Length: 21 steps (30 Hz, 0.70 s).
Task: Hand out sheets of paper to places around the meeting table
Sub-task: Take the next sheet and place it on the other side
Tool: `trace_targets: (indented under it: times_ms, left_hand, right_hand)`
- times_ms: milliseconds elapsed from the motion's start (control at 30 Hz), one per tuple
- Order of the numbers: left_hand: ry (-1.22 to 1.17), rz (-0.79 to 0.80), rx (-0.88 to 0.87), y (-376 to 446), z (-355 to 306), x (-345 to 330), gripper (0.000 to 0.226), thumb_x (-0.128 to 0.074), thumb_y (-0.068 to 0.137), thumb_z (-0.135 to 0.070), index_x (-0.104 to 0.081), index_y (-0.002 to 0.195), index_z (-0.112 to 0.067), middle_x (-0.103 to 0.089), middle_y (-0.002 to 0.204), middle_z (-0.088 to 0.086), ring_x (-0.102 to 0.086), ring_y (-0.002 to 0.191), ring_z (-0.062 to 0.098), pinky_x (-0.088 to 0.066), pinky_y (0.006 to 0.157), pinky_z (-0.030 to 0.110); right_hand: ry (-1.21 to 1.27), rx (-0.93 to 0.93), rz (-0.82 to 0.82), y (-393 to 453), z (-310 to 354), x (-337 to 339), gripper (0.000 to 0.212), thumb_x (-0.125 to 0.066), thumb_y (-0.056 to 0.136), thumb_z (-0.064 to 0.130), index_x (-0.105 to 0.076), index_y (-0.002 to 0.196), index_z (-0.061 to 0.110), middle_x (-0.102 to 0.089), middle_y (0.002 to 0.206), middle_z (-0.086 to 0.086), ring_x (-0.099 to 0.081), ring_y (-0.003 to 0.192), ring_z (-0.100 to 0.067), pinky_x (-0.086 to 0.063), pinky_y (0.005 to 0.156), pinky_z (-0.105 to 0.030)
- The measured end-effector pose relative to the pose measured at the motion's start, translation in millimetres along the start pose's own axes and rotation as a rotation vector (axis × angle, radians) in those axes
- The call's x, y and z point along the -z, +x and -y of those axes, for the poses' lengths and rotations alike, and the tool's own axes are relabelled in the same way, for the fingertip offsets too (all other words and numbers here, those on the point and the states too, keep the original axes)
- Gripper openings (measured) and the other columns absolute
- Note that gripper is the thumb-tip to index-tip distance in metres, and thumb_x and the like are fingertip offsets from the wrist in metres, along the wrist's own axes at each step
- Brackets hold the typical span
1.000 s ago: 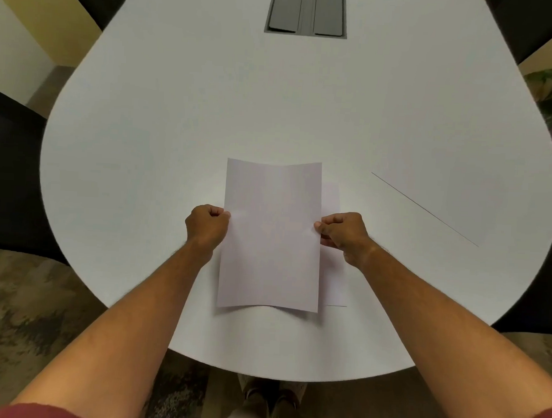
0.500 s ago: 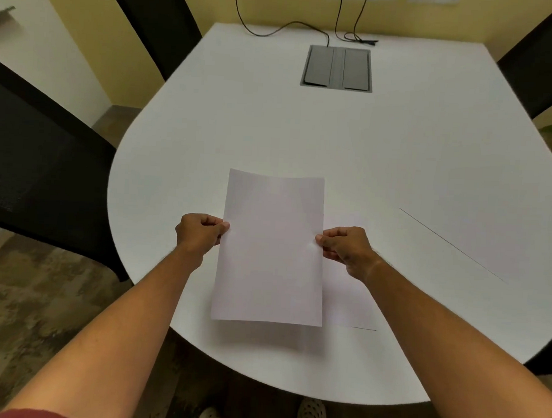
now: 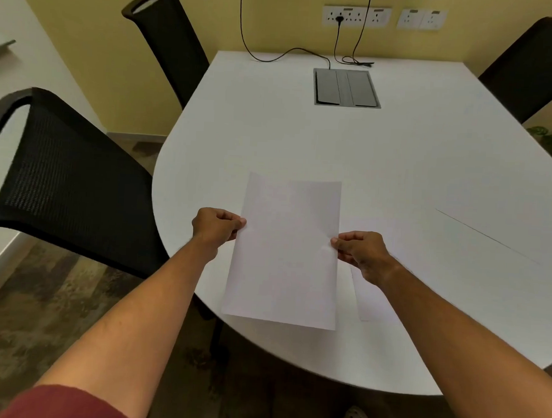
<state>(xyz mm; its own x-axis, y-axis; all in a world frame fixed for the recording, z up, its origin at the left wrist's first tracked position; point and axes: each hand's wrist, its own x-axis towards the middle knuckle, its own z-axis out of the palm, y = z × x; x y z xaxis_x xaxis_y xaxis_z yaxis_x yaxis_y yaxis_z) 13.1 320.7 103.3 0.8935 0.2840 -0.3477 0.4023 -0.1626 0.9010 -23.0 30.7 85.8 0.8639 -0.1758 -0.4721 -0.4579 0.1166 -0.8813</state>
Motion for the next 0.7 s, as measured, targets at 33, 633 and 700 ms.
trace_targets:
  times_ms: [33,633,700]
  left_hand:
    - [0.003,0.014,-0.004,4,-1,6,0.011,-0.080,0.078,-0.004,-0.071,0.081,0.000,-0.073,0.094,0.013,-0.073,0.088,0.027,-0.058,0.073,0.028]
    - [0.231,0.053,0.005,162,-33,29,0.005,-0.077,0.079,-0.002,-0.074,0.083,-0.004,-0.073,0.089,0.009,-0.070,0.082,0.023,-0.055,0.066,0.023]
    - [0.265,0.050,0.007,183,-39,29,0.005,-0.077,0.079,-0.003,-0.074,0.081,-0.006,-0.071,0.086,0.006,-0.068,0.078,0.020,-0.053,0.064,0.021]
  right_hand:
    - [0.012,-0.001,-0.009,-3,0,-7,0.008,-0.072,0.080,-0.007,-0.067,0.081,0.000,-0.070,0.091,-0.017,-0.069,0.082,-0.025,-0.059,0.064,-0.023]
    - [0.104,-0.106,-0.040,105,7,-99,0.011,-0.074,0.080,-0.004,-0.065,0.081,0.001,-0.070,0.088,-0.014,-0.068,0.077,-0.020,-0.057,0.062,-0.022]
    - [0.112,-0.128,-0.038,123,8,-110,0.011,-0.075,0.079,-0.003,-0.066,0.083,0.001,-0.071,0.092,-0.016,-0.069,0.081,-0.021,-0.057,0.065,-0.024]
